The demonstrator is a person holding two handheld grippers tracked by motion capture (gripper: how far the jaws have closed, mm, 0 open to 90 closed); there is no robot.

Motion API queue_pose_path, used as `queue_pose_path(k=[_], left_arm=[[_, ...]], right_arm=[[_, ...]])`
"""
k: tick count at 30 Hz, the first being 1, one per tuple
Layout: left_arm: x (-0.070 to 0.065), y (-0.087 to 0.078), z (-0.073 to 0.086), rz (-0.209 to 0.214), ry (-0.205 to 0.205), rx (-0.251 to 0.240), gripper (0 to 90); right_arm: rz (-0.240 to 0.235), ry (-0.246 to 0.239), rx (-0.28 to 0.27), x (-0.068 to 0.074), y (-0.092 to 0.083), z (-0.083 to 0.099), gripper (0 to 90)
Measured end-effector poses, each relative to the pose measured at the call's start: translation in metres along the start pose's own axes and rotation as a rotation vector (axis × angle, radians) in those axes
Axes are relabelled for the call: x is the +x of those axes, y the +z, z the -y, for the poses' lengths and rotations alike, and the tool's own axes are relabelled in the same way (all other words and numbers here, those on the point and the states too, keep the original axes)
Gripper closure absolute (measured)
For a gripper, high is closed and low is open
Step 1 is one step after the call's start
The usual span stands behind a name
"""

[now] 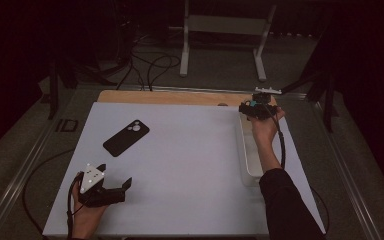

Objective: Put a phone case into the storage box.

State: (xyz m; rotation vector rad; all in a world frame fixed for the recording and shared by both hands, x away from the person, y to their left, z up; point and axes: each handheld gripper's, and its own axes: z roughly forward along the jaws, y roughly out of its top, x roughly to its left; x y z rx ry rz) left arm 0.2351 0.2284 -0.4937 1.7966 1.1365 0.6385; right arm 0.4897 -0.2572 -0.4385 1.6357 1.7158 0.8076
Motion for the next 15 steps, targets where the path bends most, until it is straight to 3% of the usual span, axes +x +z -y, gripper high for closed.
queue_pose_path(k=[2,6,15], left_arm=[[0.000,0.000,0.000,0.000,0.000,0.000,0.1],[0.000,0.000,0.000,0.000,-0.001,0.000,0.1],[0.000,0.000,0.000,-0.001,0.000,0.000,0.2]], right_arm=[[0.007,-0.020,-0.003,0.001,0.001,0.000,10.0],[-0.015,0.022,-0.016,-0.001,-0.002,-0.002,8.4],[-0.029,0.011,-0.058,-0.005,-0.016,-0.006,8.4]])
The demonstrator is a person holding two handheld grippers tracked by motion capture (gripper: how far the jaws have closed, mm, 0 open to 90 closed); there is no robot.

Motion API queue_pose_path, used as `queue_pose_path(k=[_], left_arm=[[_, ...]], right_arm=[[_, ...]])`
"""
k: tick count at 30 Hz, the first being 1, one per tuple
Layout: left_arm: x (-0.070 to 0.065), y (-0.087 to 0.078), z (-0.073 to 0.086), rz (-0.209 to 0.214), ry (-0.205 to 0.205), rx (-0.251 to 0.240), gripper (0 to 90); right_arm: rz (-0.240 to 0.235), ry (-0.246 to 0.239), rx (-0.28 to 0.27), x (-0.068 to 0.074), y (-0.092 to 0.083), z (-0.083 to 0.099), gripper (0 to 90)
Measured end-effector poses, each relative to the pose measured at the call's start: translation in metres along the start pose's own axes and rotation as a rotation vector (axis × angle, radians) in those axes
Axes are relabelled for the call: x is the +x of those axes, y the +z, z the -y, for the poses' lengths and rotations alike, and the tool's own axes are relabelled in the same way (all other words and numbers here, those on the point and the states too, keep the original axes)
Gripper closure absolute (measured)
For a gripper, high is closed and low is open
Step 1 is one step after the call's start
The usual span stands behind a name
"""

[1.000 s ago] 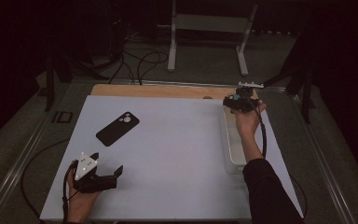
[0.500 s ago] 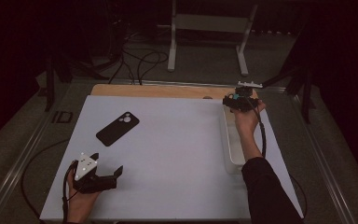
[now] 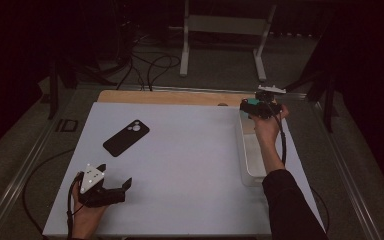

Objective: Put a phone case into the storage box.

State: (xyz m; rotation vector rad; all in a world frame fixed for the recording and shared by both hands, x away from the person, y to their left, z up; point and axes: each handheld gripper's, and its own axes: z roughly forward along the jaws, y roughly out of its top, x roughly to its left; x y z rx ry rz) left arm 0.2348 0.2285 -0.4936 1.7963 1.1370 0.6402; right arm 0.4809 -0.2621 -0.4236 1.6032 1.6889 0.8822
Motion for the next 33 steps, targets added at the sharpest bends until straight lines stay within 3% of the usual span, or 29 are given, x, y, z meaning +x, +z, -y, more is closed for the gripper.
queue_pose_path(k=[8,14,21,24,33], left_arm=[[0.000,0.000,0.000,-0.004,0.000,0.001,0.2],[0.000,0.000,0.000,-0.003,-0.001,0.003,0.2],[-0.002,0.002,0.000,-0.002,0.004,0.006,0.2],[-0.002,0.001,0.000,-0.001,0.000,0.004,0.2],[-0.003,0.001,0.000,-0.001,0.004,0.006,0.1]], right_arm=[[-0.055,-0.047,-0.021,0.004,-0.022,0.001,8.6],[-0.150,-0.097,-0.051,0.011,-0.042,0.008,8.5],[-0.245,-0.111,-0.081,0.019,-0.062,0.012,8.5],[-0.330,-0.160,-0.111,0.031,-0.080,0.019,8.5],[-0.405,-0.235,-0.144,0.045,-0.107,0.034,8.5]])
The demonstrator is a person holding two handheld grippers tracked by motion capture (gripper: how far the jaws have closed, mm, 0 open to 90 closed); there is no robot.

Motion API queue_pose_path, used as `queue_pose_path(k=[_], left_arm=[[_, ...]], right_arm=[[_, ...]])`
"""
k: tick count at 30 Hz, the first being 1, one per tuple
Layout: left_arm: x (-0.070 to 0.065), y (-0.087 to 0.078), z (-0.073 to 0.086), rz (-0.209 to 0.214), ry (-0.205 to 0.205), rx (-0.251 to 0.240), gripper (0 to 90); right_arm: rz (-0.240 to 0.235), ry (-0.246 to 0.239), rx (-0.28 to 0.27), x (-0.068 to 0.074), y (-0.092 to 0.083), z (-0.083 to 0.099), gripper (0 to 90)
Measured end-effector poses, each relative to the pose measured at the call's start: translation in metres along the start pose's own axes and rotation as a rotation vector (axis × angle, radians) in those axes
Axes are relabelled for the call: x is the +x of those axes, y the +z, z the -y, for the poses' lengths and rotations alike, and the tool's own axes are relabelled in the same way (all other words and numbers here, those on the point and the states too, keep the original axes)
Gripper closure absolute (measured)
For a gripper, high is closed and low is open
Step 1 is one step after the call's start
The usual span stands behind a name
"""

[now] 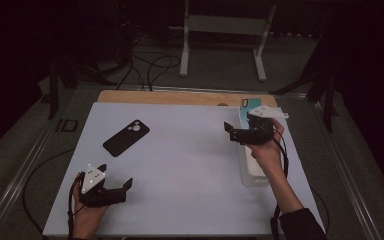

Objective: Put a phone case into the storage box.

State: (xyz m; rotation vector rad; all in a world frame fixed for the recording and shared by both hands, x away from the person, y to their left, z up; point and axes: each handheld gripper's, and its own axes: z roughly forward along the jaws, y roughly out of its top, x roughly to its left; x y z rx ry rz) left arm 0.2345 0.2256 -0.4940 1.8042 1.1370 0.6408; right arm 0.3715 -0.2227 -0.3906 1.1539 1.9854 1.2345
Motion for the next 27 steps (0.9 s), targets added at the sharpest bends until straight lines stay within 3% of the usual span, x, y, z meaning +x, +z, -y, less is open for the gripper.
queue_pose_path(k=[2,10,20,27], left_arm=[[-0.001,0.000,0.000,0.000,0.001,0.001,0.2],[-0.002,0.000,-0.001,0.000,0.001,-0.001,0.1],[0.000,-0.001,-0.001,-0.001,-0.006,-0.007,0.2],[0.000,-0.001,-0.002,0.006,-0.007,-0.006,0.1]], right_arm=[[-0.035,-0.007,-0.001,0.008,-0.009,0.008,8.5],[-0.082,-0.032,-0.052,0.022,-0.034,0.036,8.6],[-0.086,-0.024,-0.103,0.031,-0.061,0.078,8.9],[-0.104,-0.027,-0.124,0.033,-0.070,0.103,8.8]])
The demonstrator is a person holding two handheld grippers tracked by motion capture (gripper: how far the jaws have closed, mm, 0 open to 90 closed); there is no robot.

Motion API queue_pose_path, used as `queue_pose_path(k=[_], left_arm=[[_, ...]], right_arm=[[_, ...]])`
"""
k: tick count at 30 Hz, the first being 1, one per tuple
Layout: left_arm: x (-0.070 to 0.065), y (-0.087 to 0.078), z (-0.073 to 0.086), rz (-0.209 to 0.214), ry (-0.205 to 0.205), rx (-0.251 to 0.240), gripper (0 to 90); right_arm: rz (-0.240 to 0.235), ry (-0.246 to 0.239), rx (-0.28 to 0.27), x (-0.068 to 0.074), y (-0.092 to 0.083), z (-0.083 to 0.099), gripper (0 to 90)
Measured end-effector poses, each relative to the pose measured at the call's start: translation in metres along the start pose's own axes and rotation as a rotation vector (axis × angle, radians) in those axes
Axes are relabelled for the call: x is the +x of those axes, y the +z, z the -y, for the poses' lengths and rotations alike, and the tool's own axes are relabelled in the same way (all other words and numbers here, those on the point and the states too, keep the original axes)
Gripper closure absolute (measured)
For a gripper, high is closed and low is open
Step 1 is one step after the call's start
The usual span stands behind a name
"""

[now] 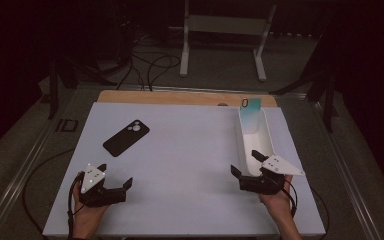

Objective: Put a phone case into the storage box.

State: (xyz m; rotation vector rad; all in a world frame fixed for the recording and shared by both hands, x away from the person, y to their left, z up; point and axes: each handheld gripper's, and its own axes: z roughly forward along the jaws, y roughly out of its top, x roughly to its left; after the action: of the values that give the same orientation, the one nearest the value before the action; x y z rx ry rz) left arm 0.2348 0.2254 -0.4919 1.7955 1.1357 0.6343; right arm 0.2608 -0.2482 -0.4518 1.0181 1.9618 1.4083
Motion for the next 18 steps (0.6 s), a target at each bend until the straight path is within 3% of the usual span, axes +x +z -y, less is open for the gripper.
queue_pose_path(k=[3,18], left_arm=[[0.000,-0.001,0.000,0.000,0.002,-0.003,0.1],[0.001,-0.004,-0.006,0.016,0.011,-0.002,0.0]], right_arm=[[-0.013,0.018,-0.019,0.000,-0.003,0.006,8.8],[-0.005,-0.001,-0.015,0.003,-0.009,0.020,8.7]])
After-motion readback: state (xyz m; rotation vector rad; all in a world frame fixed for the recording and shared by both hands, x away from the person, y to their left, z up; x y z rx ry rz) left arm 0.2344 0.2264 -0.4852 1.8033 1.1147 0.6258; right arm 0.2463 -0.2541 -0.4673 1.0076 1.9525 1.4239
